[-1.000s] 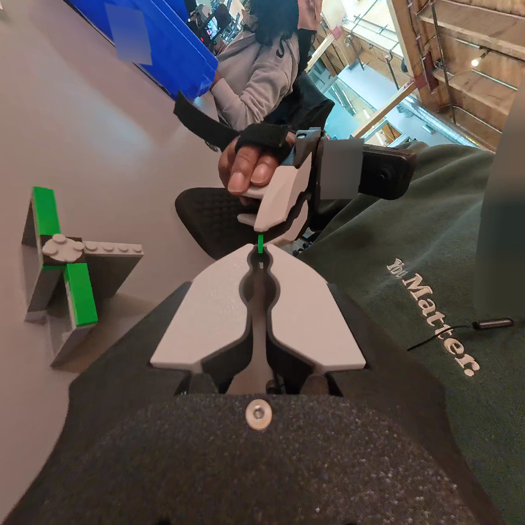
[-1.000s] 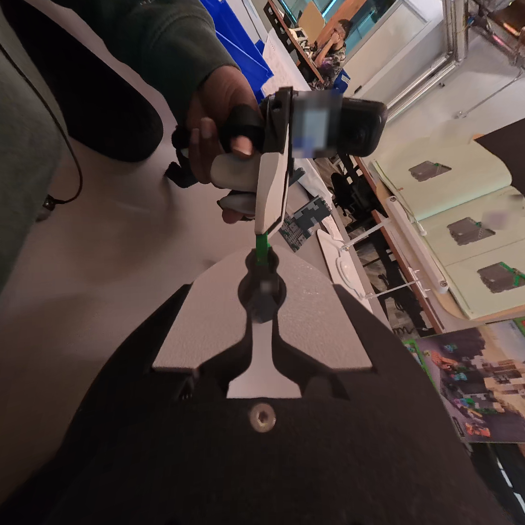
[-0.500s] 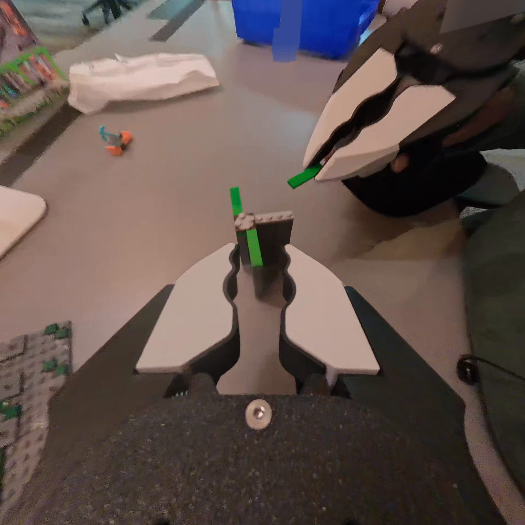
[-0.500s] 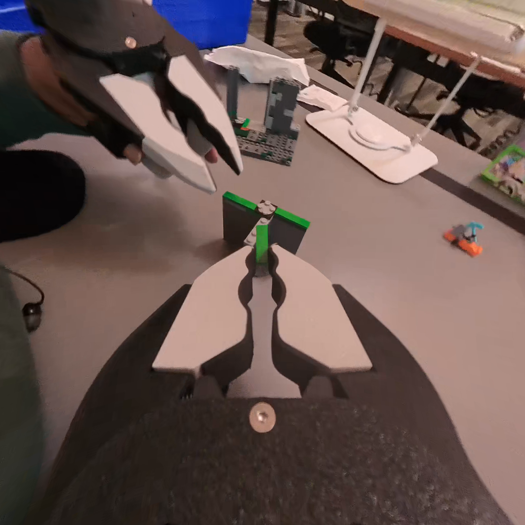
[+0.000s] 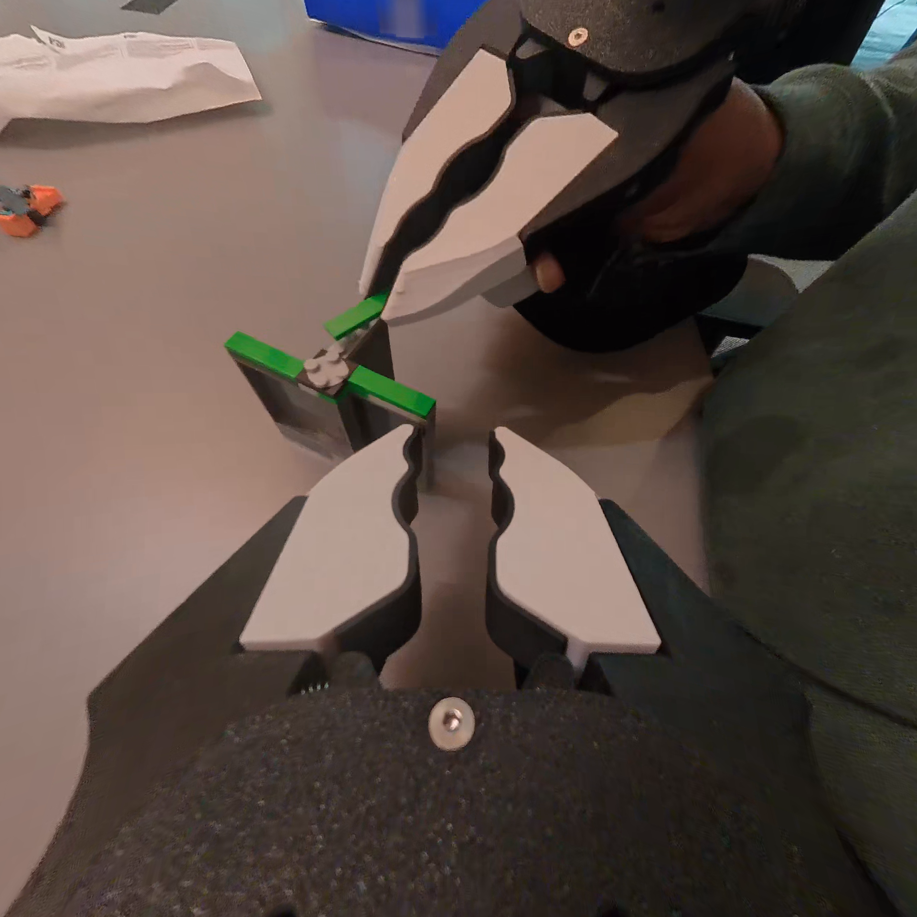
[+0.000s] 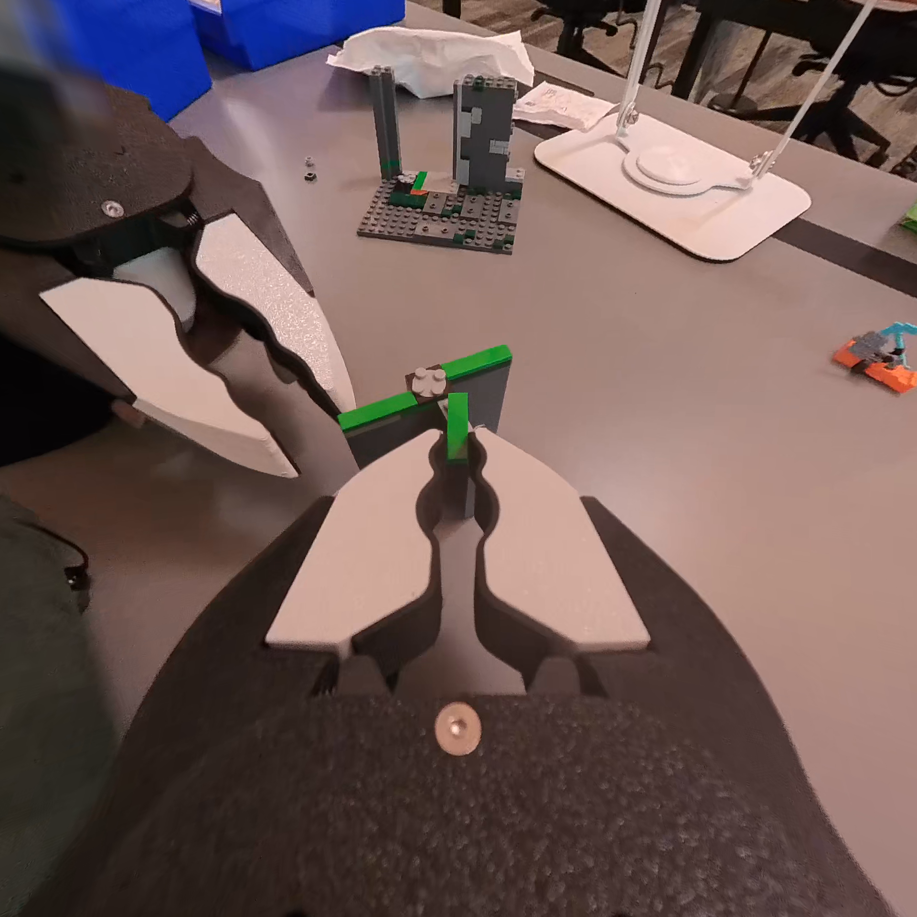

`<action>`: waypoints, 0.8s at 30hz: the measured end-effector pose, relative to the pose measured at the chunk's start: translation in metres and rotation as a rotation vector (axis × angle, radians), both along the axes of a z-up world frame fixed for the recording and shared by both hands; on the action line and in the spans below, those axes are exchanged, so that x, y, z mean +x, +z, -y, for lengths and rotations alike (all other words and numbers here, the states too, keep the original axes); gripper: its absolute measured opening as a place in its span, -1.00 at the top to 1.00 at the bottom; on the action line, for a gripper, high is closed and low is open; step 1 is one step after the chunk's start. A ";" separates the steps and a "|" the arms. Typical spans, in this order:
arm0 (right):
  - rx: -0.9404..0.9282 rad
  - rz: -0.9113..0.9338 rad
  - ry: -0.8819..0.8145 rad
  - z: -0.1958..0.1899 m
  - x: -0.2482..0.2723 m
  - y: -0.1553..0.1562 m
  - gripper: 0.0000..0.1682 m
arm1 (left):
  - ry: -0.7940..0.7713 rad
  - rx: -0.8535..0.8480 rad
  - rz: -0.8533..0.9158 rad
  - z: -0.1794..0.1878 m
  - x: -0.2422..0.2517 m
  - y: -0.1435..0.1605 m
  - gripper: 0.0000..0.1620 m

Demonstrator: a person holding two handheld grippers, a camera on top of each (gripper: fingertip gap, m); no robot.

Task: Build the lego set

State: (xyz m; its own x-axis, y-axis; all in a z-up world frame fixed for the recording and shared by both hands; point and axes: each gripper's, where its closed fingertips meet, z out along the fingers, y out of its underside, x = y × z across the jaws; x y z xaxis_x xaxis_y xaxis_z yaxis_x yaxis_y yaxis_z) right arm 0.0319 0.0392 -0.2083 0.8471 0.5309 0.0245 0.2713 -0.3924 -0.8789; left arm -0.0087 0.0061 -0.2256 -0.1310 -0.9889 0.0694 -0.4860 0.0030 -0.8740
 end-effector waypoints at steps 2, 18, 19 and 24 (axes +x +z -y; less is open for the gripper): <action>0.018 0.012 0.052 0.002 -0.001 0.002 0.91 | 0.014 0.002 0.007 -0.006 -0.001 0.001 0.70; -0.020 0.039 0.441 -0.003 0.001 -0.002 0.91 | 0.071 0.015 0.019 -0.036 -0.004 0.011 0.75; -0.026 0.036 0.444 -0.003 0.001 -0.003 0.91 | 0.073 0.012 0.018 -0.037 -0.004 0.011 0.75; -0.033 0.040 0.443 -0.003 0.000 -0.006 0.91 | 0.071 0.022 0.023 -0.042 0.000 0.013 0.76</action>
